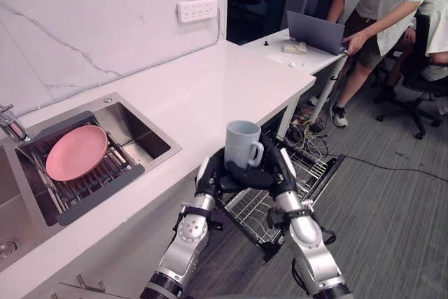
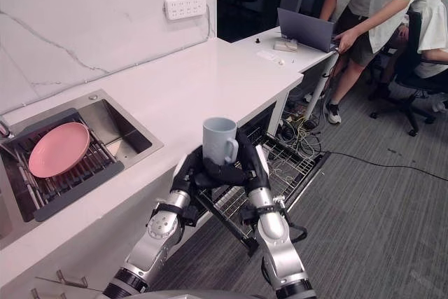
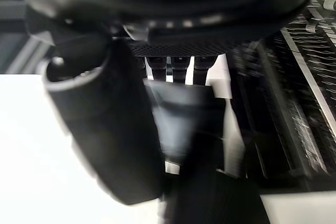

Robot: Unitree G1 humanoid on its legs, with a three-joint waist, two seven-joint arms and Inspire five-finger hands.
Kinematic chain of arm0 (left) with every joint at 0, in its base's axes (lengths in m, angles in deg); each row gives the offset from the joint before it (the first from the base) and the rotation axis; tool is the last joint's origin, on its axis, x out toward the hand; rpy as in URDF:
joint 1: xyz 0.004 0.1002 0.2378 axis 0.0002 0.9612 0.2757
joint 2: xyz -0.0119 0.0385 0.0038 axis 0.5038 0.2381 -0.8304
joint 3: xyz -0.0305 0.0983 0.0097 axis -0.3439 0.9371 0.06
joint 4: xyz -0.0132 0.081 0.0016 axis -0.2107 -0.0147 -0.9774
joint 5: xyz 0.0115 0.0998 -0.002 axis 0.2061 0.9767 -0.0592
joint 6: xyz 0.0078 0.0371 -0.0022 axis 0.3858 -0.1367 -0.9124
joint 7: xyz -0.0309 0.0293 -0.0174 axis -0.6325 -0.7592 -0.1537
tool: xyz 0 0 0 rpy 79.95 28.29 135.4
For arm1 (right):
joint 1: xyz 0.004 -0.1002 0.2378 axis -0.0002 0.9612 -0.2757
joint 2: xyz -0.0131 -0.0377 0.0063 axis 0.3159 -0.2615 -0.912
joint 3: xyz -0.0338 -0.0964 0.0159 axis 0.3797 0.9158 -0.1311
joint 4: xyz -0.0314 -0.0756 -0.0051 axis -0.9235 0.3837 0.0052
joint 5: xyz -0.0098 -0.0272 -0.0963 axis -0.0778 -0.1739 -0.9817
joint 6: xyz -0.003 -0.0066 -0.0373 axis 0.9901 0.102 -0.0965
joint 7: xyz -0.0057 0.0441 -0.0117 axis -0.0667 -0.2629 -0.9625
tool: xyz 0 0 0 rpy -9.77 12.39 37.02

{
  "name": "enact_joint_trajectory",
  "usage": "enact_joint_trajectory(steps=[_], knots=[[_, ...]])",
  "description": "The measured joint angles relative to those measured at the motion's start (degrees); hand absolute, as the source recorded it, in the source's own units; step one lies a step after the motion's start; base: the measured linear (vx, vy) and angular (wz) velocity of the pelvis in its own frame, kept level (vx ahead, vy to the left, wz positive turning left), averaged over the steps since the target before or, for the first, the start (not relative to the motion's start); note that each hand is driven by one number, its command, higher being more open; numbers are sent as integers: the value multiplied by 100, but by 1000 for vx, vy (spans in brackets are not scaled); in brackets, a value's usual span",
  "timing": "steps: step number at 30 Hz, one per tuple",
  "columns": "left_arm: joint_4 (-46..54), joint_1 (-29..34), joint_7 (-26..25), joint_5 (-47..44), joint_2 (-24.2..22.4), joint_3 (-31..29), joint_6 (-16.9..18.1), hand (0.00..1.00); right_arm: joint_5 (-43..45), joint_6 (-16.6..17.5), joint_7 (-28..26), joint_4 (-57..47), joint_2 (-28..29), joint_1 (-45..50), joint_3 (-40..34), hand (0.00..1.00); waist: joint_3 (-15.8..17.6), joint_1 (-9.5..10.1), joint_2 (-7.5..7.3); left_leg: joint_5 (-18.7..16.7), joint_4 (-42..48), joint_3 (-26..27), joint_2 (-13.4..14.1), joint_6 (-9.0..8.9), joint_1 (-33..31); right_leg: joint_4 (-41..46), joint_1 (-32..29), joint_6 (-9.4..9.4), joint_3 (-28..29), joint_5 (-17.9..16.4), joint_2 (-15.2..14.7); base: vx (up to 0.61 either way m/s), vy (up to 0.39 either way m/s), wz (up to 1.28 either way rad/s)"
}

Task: Walk over to the sink, pick up the cup, carry it to the dishwasher, place the cup inside the dishwasher, then close the dishwasher door

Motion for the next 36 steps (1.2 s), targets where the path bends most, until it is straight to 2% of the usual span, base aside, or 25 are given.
enact_joint_trajectory(steps=[8,14,15,29,30,36], knots=[[0,0,48,53,6,33,0,30,1,-1,-28,2,-57,-12,6,90,-15,-1,-16,-2,0,29,23,-2,9,5,-7,1,34,0,-42,0,0,-1],[0,-3,178,48,98,299,1,30,-7,-31,37,50,-265,-221,23,90,-16,7,-17,-1,0,25,23,-1,8,2,-4,1,30,1,-45,0,0,0],[0,-6,178,45,97,350,10,30,-6,-66,75,62,-288,-280,0,30,-16,10,-17,-1,0,15,23,0,7,2,-1,2,22,1,-45,0,0,4],[-12,-177,205,-229,128,419,172,30,12,-130,263,81,-454,-670,-36,30,-20,25,-11,6,0,-66,18,9,-9,-7,34,1,-63,1,-47,0,0,3],[-12,-177,205,-229,130,419,174,90,11,-130,261,81,-454,-672,-37,30,-20,27,-11,6,0,-70,17,9,-12,-8,33,1,-67,1,-48,0,0,0],[-9,-155,347,-169,207,495,240,90,-116,-155,234,77,-500,-718,-144,30,-20,32,-10,6,0,-76,-24,10,-13,-4,34,2,-75,0,-42,0,0,0]])
